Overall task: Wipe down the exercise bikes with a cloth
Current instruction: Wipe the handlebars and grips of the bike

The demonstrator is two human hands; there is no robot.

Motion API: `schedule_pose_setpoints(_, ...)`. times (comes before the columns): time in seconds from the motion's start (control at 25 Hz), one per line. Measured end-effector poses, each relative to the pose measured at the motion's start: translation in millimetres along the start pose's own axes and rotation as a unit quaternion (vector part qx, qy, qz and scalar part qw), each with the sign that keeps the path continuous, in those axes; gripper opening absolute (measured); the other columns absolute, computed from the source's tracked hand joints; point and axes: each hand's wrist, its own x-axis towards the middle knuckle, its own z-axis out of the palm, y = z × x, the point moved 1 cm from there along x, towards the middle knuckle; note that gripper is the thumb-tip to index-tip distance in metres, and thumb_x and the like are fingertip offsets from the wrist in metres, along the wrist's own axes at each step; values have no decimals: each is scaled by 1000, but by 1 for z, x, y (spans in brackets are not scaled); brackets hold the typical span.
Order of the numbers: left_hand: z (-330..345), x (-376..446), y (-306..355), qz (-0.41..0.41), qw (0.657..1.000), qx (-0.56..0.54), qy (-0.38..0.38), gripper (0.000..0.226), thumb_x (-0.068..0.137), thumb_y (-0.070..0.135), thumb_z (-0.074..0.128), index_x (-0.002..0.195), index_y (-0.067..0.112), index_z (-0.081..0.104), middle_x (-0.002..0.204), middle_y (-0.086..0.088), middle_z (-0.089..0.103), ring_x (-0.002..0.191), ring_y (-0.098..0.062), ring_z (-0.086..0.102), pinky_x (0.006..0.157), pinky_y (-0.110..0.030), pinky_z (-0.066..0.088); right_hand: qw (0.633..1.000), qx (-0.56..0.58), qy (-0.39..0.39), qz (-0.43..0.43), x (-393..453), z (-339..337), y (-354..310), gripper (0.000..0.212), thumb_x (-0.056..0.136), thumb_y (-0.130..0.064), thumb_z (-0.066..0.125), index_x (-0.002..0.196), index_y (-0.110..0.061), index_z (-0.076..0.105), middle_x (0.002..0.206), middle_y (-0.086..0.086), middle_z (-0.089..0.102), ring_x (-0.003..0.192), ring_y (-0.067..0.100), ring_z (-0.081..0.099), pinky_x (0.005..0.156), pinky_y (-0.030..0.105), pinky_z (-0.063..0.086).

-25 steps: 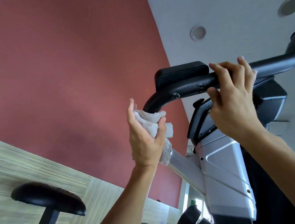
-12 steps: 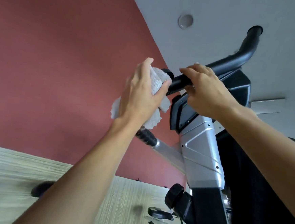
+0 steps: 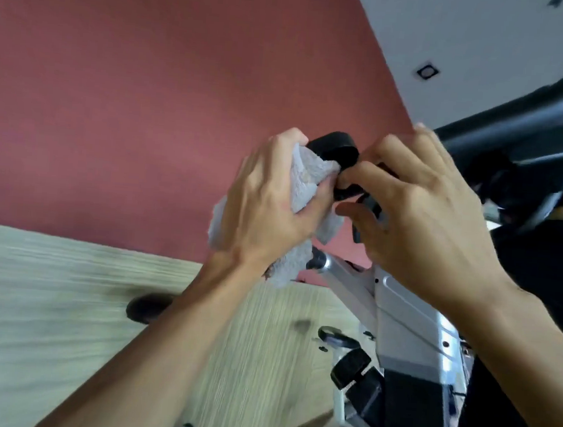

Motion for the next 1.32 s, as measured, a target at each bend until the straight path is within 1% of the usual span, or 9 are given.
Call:
schedule_pose_setpoints(0.24,-24,32,17,-73,987,0,-143,43,97,32,63,119,-4,60,106,-12,66,92,-26,64,84,-35,54,988,83,-89,92,10,-23,15,16,96,-4,63,111,-3,69,111,13,64,100,38,55,93,41,40)
schedule_pose_setpoints(0.64,-27,111,18,-150,902,-81,-398,42,96,38,66,120,3,62,87,20,51,69,5,49,68,-10,35,949,179,-217,140,32,-59,36,21,96,-3,62,114,-1,71,116,13,67,107,35,61,98,37,43)
schedule_pose_setpoints(0.72,-11,127,15,-143,870,-128,-455,43,97,43,63,123,9,60,71,16,48,56,-6,46,55,-23,38,940,194,-244,140,37,-68,42,23,94,-5,64,115,0,71,117,15,66,110,37,60,99,38,44)
schedule_pose_setpoints(0.8,12,139,14,-143,830,-184,-507,42,97,47,62,125,16,59,64,-7,54,53,-25,48,53,-41,41,935,197,-257,148,41,-81,48,22,94,-8,64,113,1,71,116,16,66,111,38,60,100,39,45)
schedule_pose_setpoints(0.92,53,155,22,-148,769,-292,-549,42,96,46,65,128,20,59,63,-17,53,50,-26,44,52,-45,37,936,118,-265,198,55,-102,71,21,92,-6,63,109,3,72,113,18,67,107,41,61,101,45,45)
schedule_pose_setpoints(1.0,70,168,33,-150,732,-362,-557,49,95,50,65,134,22,56,68,-14,61,54,-23,56,54,-42,45,938,35,-260,227,67,-119,87,22,91,-4,61,108,4,72,115,21,66,109,43,61,105,40,40)
schedule_pose_setpoints(1.12,100,180,62,-134,695,-448,-546,54,96,47,64,137,14,53,69,11,60,60,0,59,58,-18,42,926,-97,-264,254,88,-144,114,27,93,-2,56,115,7,68,126,24,61,119,43,55,110,36,33)
schedule_pose_setpoints(1.28,130,180,115,-126,645,-523,-543,65,99,43,63,141,-2,42,115,-6,71,103,-17,68,86,-27,48,892,-138,-352,247,100,-159,146,36,99,-6,54,132,6,59,145,22,51,138,42,43,116,49,33)
schedule_pose_setpoints(1.32,133,175,122,-125,658,-530,-519,67,98,45,64,138,-5,44,117,-10,69,105,-21,66,88,-26,47,885,-137,-377,236,99,-162,148,38,100,-8,56,136,5,57,147,21,50,143,40,38,117,55,33)
